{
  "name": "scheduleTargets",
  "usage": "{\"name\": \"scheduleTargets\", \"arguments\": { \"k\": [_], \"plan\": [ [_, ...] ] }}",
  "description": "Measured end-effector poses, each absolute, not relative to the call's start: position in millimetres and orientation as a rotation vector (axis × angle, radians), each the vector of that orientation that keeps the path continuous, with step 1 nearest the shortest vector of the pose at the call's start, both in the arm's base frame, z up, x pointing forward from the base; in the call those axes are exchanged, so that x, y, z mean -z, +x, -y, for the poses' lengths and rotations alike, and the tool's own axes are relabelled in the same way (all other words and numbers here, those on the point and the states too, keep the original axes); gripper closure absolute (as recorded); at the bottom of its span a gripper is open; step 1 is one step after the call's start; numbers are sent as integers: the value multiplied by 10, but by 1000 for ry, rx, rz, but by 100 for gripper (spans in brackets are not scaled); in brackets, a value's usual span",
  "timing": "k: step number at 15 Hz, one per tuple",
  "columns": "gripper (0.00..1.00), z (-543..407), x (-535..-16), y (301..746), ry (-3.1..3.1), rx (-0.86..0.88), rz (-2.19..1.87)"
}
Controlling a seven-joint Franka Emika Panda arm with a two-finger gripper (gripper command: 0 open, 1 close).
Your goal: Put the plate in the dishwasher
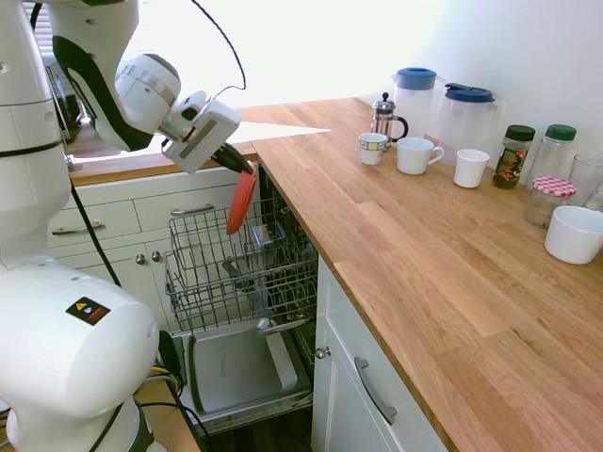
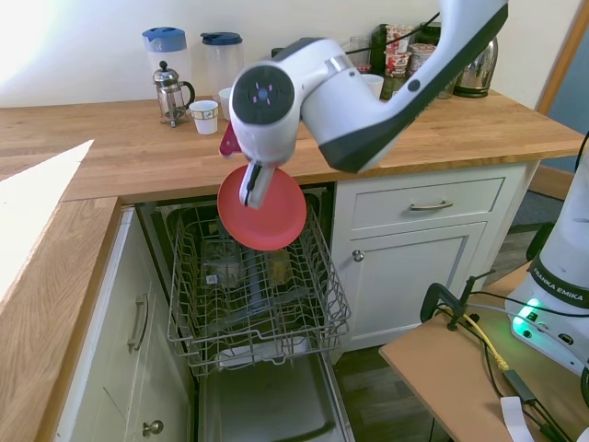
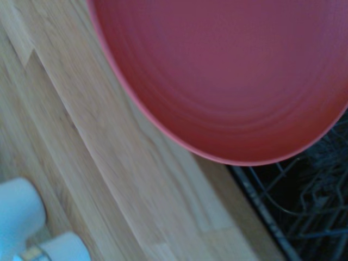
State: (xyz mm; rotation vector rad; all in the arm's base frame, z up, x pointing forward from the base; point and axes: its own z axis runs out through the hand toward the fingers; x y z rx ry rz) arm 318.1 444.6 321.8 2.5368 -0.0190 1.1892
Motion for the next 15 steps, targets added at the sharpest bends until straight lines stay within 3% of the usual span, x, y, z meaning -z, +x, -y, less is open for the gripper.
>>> {"name": "scheduleTargets", "arguments": {
  "k": [4, 13, 14, 15],
  "plan": [
    [100, -4702, -2453, 2823, 2496, -1200, -86],
    [100, -5338, -1780, 2743, 2463, -1156, -103],
    [0, -5349, -1780, 2763, 2462, -1144, -86],
    [0, -5368, -1796, 2777, 2465, -1122, -68]
  ]
}}
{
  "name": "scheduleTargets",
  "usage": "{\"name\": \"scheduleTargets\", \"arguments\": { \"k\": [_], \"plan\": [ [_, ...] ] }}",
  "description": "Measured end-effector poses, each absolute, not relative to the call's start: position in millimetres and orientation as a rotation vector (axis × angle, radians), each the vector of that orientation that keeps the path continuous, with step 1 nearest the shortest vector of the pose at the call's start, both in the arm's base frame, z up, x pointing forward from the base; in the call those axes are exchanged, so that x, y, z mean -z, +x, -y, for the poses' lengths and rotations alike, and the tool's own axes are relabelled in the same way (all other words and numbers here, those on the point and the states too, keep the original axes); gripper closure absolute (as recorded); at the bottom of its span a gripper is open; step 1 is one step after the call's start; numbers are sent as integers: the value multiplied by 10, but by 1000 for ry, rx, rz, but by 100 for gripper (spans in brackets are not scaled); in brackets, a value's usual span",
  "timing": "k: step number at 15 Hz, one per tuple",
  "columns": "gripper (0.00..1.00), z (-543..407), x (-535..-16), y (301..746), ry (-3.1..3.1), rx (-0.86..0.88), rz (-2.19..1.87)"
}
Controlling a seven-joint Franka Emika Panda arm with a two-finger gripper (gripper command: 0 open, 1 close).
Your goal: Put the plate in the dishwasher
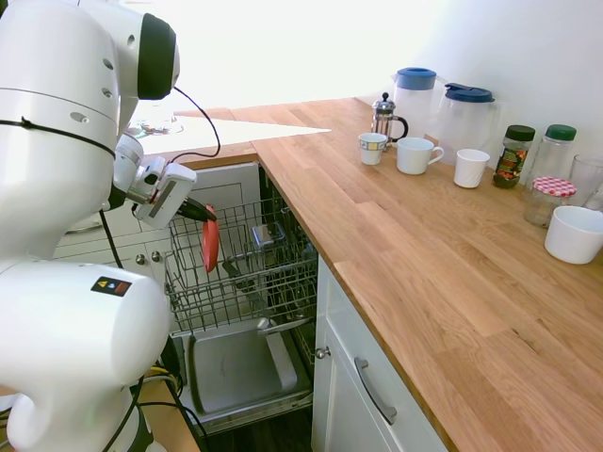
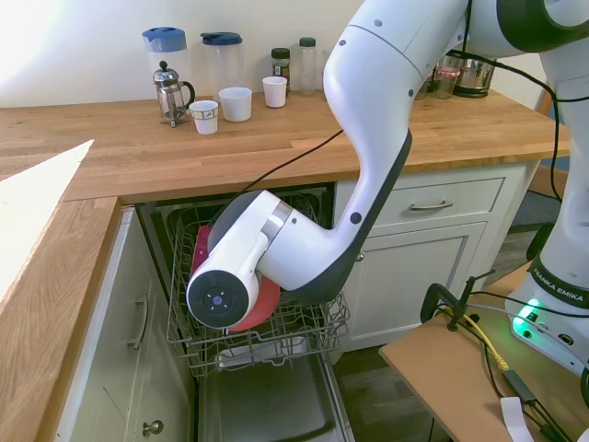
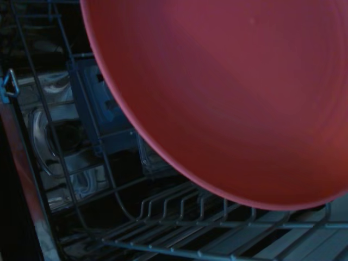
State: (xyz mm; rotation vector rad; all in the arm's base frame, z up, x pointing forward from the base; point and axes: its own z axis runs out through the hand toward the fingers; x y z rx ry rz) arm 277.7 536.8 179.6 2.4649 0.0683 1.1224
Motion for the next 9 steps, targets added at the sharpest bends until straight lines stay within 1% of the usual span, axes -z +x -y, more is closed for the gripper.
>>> {"name": "scheduleTargets", "arguments": {
  "k": [6, 9],
  "plan": [
    [0, -5393, -1808, 2727, 2497, -968, -19],
    [0, -5473, -1757, 2699, 2563, -807, -14]
  ]
}}
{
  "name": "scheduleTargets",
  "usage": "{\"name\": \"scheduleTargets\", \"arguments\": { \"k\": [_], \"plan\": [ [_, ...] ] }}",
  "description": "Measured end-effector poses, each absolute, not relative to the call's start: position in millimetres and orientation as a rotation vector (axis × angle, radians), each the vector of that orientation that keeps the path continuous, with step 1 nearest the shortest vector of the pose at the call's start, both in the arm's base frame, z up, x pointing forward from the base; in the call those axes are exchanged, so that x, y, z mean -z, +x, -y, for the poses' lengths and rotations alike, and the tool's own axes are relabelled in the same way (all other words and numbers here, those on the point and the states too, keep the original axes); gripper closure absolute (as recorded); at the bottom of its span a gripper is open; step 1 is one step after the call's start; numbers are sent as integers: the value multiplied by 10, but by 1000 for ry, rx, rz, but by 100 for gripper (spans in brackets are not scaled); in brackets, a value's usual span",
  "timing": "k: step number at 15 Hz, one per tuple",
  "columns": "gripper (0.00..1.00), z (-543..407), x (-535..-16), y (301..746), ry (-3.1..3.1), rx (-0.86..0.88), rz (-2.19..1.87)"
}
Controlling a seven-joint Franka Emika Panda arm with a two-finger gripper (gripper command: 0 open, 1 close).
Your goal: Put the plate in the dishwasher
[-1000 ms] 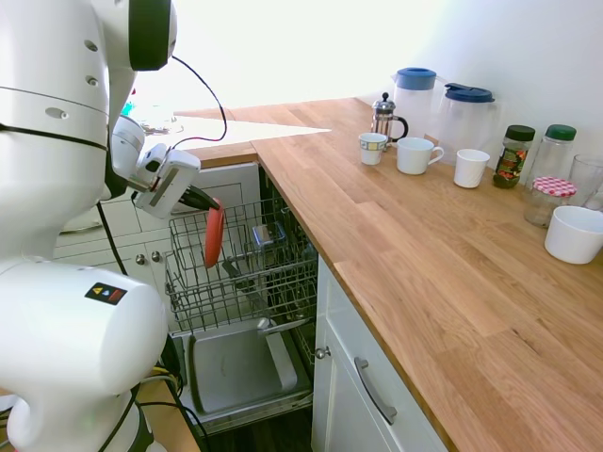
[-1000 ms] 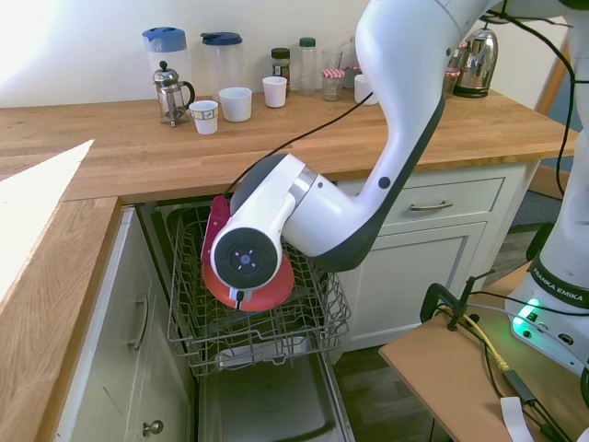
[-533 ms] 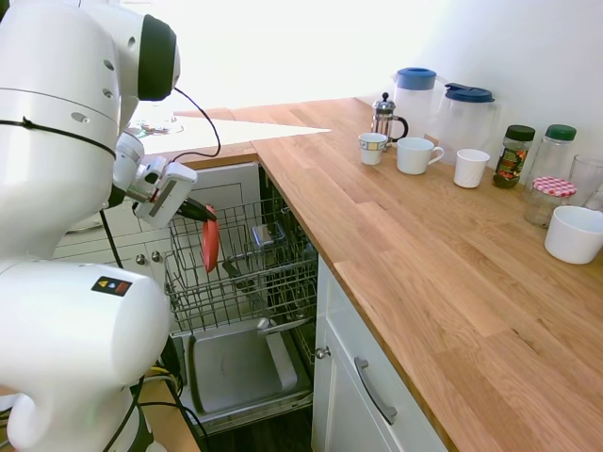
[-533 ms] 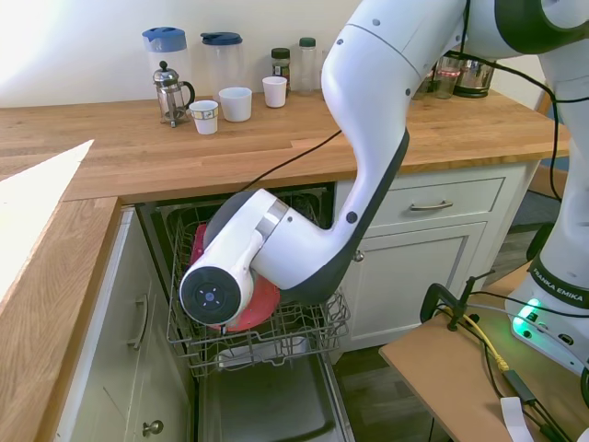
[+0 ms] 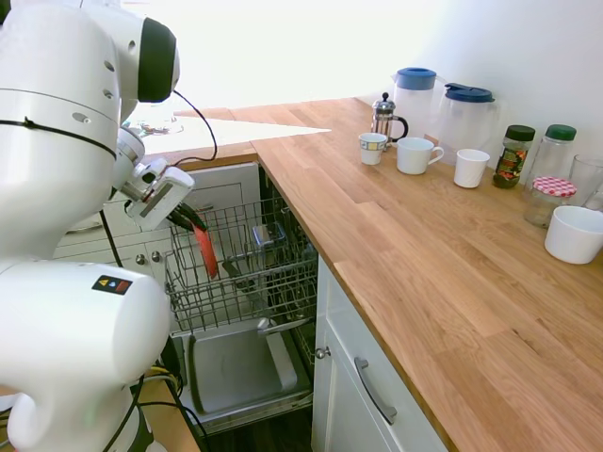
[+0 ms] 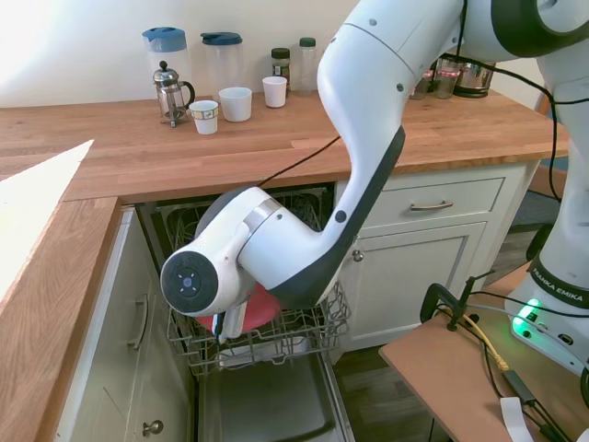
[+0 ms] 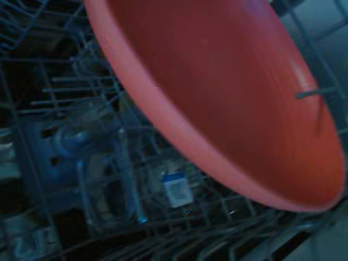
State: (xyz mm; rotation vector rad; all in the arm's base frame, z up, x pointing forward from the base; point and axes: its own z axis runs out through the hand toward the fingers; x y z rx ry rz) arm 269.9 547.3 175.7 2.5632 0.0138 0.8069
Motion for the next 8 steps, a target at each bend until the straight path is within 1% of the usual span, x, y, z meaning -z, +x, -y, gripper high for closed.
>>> {"name": "scheduleTargets", "arguments": {
  "k": [3, 5, 7, 8],
  "plan": [
    [0, -5595, -1926, 2867, 2608, -646, 20],
    [0, -5681, -2145, 3013, 2647, -478, 47],
    [0, -5715, -2565, 3270, 2688, -268, 75],
    [0, -5674, -2876, 3468, 2712, -169, 94]
  ]
}}
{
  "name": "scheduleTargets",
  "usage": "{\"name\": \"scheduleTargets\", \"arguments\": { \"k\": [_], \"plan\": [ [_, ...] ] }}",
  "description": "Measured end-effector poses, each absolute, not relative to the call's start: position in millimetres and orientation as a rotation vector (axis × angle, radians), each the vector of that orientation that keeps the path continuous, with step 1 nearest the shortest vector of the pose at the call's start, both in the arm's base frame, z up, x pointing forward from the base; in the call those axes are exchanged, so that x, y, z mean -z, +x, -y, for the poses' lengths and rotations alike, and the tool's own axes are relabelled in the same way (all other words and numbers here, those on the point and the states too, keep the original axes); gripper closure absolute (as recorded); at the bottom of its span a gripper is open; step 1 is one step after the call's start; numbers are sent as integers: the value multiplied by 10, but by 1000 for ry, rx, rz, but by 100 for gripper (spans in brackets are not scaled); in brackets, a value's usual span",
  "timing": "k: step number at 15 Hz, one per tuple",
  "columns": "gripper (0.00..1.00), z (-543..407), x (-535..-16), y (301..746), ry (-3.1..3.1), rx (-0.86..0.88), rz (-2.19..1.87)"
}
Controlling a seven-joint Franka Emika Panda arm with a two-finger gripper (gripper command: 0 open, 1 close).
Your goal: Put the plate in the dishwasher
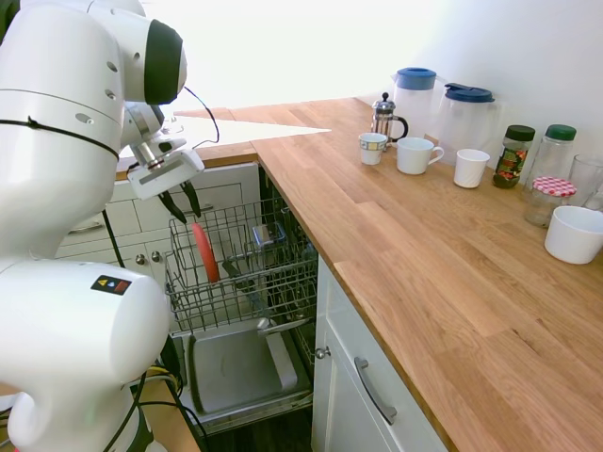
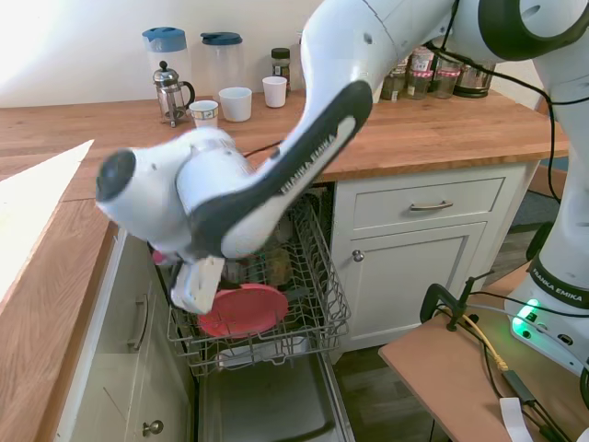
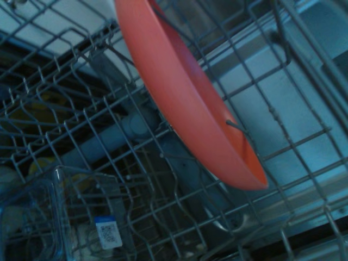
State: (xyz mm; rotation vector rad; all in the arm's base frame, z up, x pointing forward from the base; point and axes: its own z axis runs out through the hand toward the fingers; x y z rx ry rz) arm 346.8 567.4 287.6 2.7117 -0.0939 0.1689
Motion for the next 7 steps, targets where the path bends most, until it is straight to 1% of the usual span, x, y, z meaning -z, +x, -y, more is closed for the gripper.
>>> {"name": "scheduleTargets", "arguments": {
  "k": [3, 7],
  "plan": [
    [0, -5251, -3921, 4160, 2811, 79, 218],
    [0, -3997, -5033, 5139, 2969, 314, 450]
  ]
}}
